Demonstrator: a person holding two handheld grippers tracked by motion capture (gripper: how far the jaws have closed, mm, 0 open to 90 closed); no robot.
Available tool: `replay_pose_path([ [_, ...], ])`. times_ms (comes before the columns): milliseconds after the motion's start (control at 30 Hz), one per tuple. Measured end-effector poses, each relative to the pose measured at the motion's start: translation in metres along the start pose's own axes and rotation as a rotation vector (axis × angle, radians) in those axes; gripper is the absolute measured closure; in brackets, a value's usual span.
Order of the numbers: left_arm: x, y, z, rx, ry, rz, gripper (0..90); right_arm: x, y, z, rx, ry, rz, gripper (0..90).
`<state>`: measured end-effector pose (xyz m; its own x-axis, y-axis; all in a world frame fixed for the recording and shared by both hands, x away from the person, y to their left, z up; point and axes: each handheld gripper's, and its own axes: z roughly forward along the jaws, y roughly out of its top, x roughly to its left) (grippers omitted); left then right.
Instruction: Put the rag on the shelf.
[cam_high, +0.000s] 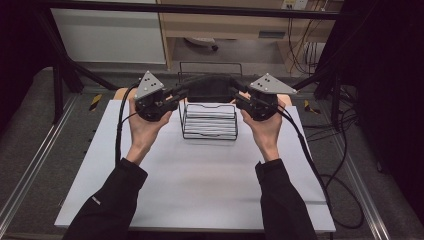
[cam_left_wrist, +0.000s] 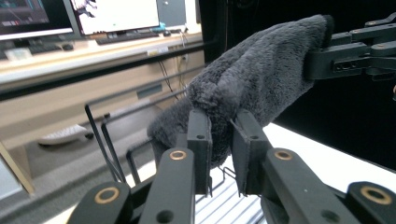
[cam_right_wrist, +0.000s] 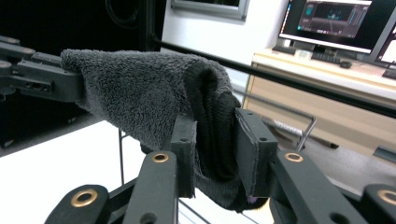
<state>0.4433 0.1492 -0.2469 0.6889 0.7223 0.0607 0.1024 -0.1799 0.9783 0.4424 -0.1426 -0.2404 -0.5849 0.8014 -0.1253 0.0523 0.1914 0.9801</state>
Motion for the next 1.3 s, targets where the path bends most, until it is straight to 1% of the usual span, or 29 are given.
replay_pose_path([
  [67,-0.001,-0.002,-0.001,0.013,0.0,-0.007,76.3,0.001,-0.001,-0.002,0.026,-0.002,-0.004,68.0],
  [233,-0.005,-0.007,0.0,0.056,0.001,0.001,71.5,0.004,-0.006,-0.007,0.061,-0.005,0.0,61.8],
  [300,-0.006,-0.01,0.0,0.073,0.004,0.003,69.8,0.005,-0.009,-0.008,0.077,-0.017,0.002,59.2],
  [367,-0.007,-0.013,0.001,0.091,0.005,0.003,67.5,0.005,-0.012,-0.009,0.098,-0.014,0.005,55.9],
  [533,-0.007,-0.022,0.003,0.123,0.007,0.009,64.6,0.005,-0.024,-0.011,0.142,-0.002,0.028,51.6],
  [567,-0.008,-0.024,0.004,0.131,0.007,0.01,63.8,0.005,-0.026,-0.011,0.154,-0.001,0.039,50.5],
  [767,-0.007,-0.036,0.011,0.177,0.024,0.022,61.7,0.003,-0.043,-0.005,0.19,0.012,0.077,47.8],
  [833,-0.006,-0.04,0.015,0.195,0.022,0.013,60.3,0.001,-0.049,-0.002,0.203,0.014,0.092,46.5],
  [900,-0.006,-0.045,0.019,0.219,0.028,0.015,59.2,0.0,-0.055,0.001,0.216,0.013,0.106,45.4],
  [967,-0.005,-0.05,0.024,0.232,0.03,0.009,57.9,-0.001,-0.062,0.005,0.224,0.011,0.109,43.9],
  [1033,-0.004,-0.055,0.027,0.245,0.033,0.006,57.2,-0.004,-0.068,0.007,0.229,0.01,0.127,42.5],
  [1167,0.0,-0.064,0.03,0.264,0.035,-0.018,53.4,-0.008,-0.082,0.009,0.243,-0.002,0.149,35.3],
  [1233,0.001,-0.068,0.03,0.27,0.034,-0.027,49.9,-0.01,-0.089,0.008,0.253,0.006,0.16,30.8],
  [1300,0.001,-0.071,0.029,0.279,0.025,-0.044,46.6,-0.012,-0.094,0.007,0.259,0.028,0.188,25.1],
])
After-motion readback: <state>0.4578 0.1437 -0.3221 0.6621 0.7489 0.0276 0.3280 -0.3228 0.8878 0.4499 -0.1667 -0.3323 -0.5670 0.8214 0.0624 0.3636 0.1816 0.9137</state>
